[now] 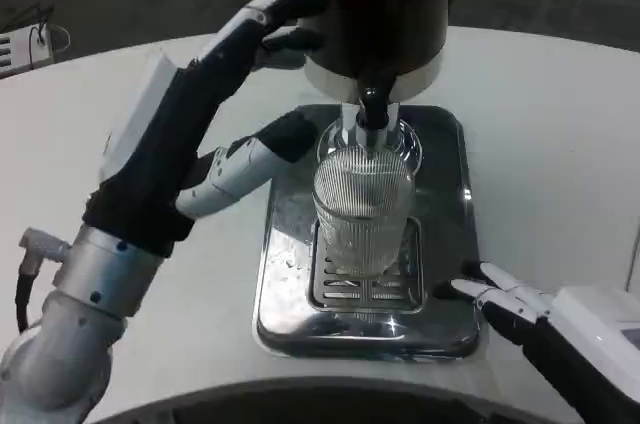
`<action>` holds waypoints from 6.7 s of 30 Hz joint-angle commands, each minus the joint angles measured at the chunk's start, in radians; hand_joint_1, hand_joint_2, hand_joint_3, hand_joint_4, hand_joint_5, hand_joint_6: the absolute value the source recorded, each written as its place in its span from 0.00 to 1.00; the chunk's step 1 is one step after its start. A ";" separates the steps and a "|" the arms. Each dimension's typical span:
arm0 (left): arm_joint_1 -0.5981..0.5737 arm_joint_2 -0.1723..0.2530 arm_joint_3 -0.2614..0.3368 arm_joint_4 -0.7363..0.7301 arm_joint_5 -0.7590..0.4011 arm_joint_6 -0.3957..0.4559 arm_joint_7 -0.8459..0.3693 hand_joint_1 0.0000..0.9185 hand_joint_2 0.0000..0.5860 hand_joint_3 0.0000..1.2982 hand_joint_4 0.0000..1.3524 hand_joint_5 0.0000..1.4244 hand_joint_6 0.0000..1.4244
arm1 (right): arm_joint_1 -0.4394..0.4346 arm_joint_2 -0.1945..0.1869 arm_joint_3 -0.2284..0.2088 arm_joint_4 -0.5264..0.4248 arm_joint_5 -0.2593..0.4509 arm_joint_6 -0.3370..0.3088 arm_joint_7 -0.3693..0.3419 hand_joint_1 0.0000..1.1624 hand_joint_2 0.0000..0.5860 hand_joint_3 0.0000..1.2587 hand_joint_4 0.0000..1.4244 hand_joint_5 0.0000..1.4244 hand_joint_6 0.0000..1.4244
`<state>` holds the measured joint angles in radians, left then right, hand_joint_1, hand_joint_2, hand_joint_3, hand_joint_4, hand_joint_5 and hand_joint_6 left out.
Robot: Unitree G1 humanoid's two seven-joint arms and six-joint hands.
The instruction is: Grasp the cup under the faucet to collect the drink, then remove the cup.
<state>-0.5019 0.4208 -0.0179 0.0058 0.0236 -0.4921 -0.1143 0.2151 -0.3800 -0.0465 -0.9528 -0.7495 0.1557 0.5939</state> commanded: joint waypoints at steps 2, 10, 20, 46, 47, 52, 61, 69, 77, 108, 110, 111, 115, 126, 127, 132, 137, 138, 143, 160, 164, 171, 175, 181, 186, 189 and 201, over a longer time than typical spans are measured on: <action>-0.041 -0.004 0.008 -0.019 -0.043 0.070 -0.083 0.02 0.09 0.16 0.14 0.20 0.23 | 0.019 0.016 0.008 -0.030 -0.014 -0.001 -0.011 0.53 0.68 0.13 0.03 0.09 0.09; -0.096 -0.011 -0.005 -0.003 -0.057 0.152 -0.179 0.01 0.09 0.16 0.13 0.19 0.22 | 0.053 0.025 -0.004 -0.058 -0.012 -0.003 -0.013 0.53 0.68 0.13 0.03 0.09 0.09; -0.154 0.008 -0.031 0.036 -0.042 0.224 -0.308 0.00 0.09 0.15 0.12 0.19 0.21 | 0.091 0.026 -0.033 -0.081 0.010 -0.005 -0.017 0.52 0.68 0.13 0.03 0.09 0.09; -0.269 0.084 -0.140 0.210 0.141 0.034 -0.420 0.00 0.01 0.11 0.07 0.14 0.16 | 0.065 0.101 -0.107 -0.017 0.291 0.167 -0.023 0.50 0.58 0.00 0.00 0.09 0.04; -0.274 0.084 -0.143 0.217 0.148 0.027 -0.420 0.00 0.00 0.10 0.07 0.13 0.16 | 0.060 0.102 -0.112 -0.011 0.309 0.179 -0.025 0.51 0.56 0.00 0.00 0.09 0.04; -0.298 0.093 -0.157 0.250 0.168 0.000 -0.421 0.00 0.00 0.10 0.06 0.13 0.16 | 0.010 0.114 -0.120 0.056 0.405 0.194 -0.071 0.57 0.46 0.00 0.00 0.07 0.05; -0.319 0.107 -0.166 0.279 0.197 -0.041 -0.423 0.00 0.00 0.10 0.06 0.12 0.16 | -0.087 0.115 -0.050 0.202 0.431 0.147 -0.199 0.64 0.39 0.00 0.00 0.03 0.05; -0.317 0.122 -0.167 0.272 0.192 -0.051 -0.427 0.00 0.00 0.10 0.06 0.12 0.16 | -0.176 0.123 0.029 0.311 0.413 0.112 -0.302 0.66 0.38 0.00 0.00 0.03 0.04; -0.303 0.141 -0.166 0.232 0.178 -0.045 -0.436 0.00 0.00 0.10 0.06 0.12 0.16 | -0.263 0.145 0.093 0.407 0.395 0.110 -0.375 0.68 0.37 0.00 0.00 0.02 0.04; -0.269 0.165 -0.148 0.168 0.170 -0.030 -0.433 0.00 0.00 0.10 0.06 0.12 0.16 | -0.415 0.192 0.162 0.582 0.385 0.089 -0.508 0.68 0.37 0.00 0.00 0.02 0.03; -0.266 0.166 -0.143 0.164 0.171 -0.030 -0.430 0.00 0.00 0.10 0.06 0.12 0.16 | -0.427 0.194 0.163 0.598 0.386 0.084 -0.513 0.68 0.37 0.00 0.00 0.02 0.03; -0.265 0.166 -0.141 0.163 0.171 -0.029 -0.429 0.00 0.00 0.10 0.06 0.12 0.16 | -0.436 0.194 0.164 0.608 0.386 0.081 -0.515 0.68 0.37 0.00 0.00 0.02 0.03; -0.262 0.166 -0.134 0.157 0.175 -0.027 -0.426 0.00 0.00 0.10 0.07 0.12 0.16 | -0.463 0.199 0.166 0.640 0.388 0.073 -0.521 0.68 0.37 0.00 0.00 0.02 0.03; -0.253 0.172 -0.124 0.136 0.183 -0.011 -0.415 0.00 0.00 0.10 0.07 0.12 0.16 | -0.515 0.214 0.161 0.704 0.399 0.056 -0.527 0.68 0.37 0.00 0.00 0.02 0.03; -0.252 0.172 -0.122 0.133 0.184 -0.009 -0.413 0.00 0.00 0.10 0.07 0.12 0.16 | -0.523 0.215 0.160 0.711 0.401 0.054 -0.528 0.68 0.37 0.00 0.00 0.02 0.03; -0.245 0.168 -0.113 0.121 0.187 0.004 -0.398 0.00 0.00 0.10 0.07 0.12 0.16 | -0.546 0.213 0.159 0.733 0.412 0.048 -0.528 0.68 0.37 0.00 0.00 0.02 0.02; -0.222 0.154 -0.090 0.113 0.185 0.018 -0.350 0.00 0.00 0.10 0.07 0.12 0.16 | -0.558 0.212 0.156 0.750 0.426 0.044 -0.525 0.68 0.37 0.00 0.00 0.02 0.02; -0.217 0.149 -0.085 0.111 0.184 0.019 -0.341 0.00 0.00 0.10 0.07 0.12 0.16 | -0.558 0.212 0.156 0.752 0.428 0.043 -0.525 0.68 0.37 0.00 0.00 0.02 0.02; -0.185 0.121 -0.057 0.099 0.182 0.021 -0.278 0.00 0.02 0.10 0.06 0.12 0.16 | -0.561 0.213 0.153 0.767 0.437 0.033 -0.526 0.68 0.37 0.00 0.00 0.02 0.02; -0.087 0.021 0.044 0.053 0.168 -0.066 -0.086 0.00 0.08 0.15 0.12 0.17 0.21 | -0.556 0.199 0.134 0.777 0.475 0.011 -0.513 0.68 0.37 0.00 0.00 0.03 0.02; -0.044 0.024 0.072 0.014 0.167 -0.049 -0.073 0.00 0.10 0.16 0.13 0.18 0.23 | -0.557 0.198 0.133 0.782 0.483 0.003 -0.511 0.68 0.38 0.00 0.00 0.03 0.03; 0.073 0.049 0.135 -0.046 0.169 0.006 -0.077 0.00 0.10 0.16 0.13 0.18 0.23 | -0.571 0.207 0.139 0.804 0.488 -0.009 -0.516 0.67 0.38 0.00 0.00 0.04 0.03; 0.157 0.060 0.175 -0.071 0.176 0.028 -0.072 0.00 0.11 0.16 0.13 0.18 0.23 | -0.581 0.214 0.146 0.819 0.489 -0.015 -0.517 0.67 0.38 0.00 0.00 0.04 0.03; 0.270 0.072 0.219 -0.096 0.183 0.047 -0.074 0.00 0.11 0.16 0.13 0.18 0.22 | -0.598 0.229 0.156 0.848 0.484 -0.023 -0.529 0.68 0.37 0.00 0.00 0.05 0.04; 0.338 0.087 0.243 -0.107 0.190 0.054 -0.078 0.00 0.11 0.16 0.13 0.18 0.22 | -0.621 0.243 0.163 0.878 0.483 -0.027 -0.541 0.68 0.37 0.00 0.00 0.05 0.04; 0.369 0.104 0.250 -0.104 0.196 0.062 -0.084 0.00 0.11 0.16 0.13 0.18 0.22 | -0.636 0.252 0.167 0.899 0.483 -0.030 -0.545 0.68 0.37 0.00 0.00 0.05 0.04; 0.434 0.147 0.239 -0.114 0.199 0.114 -0.104 0.00 0.11 0.16 0.12 0.18 0.21 | -0.668 0.283 0.186 0.964 0.477 -0.056 -0.574 0.68 0.37 0.00 0.00 0.05 0.04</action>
<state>-0.0924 0.5492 0.2251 -0.0910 0.2093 -0.4008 -0.2021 -0.4359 -0.1117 0.1306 -0.0034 -0.2712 0.1242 0.0335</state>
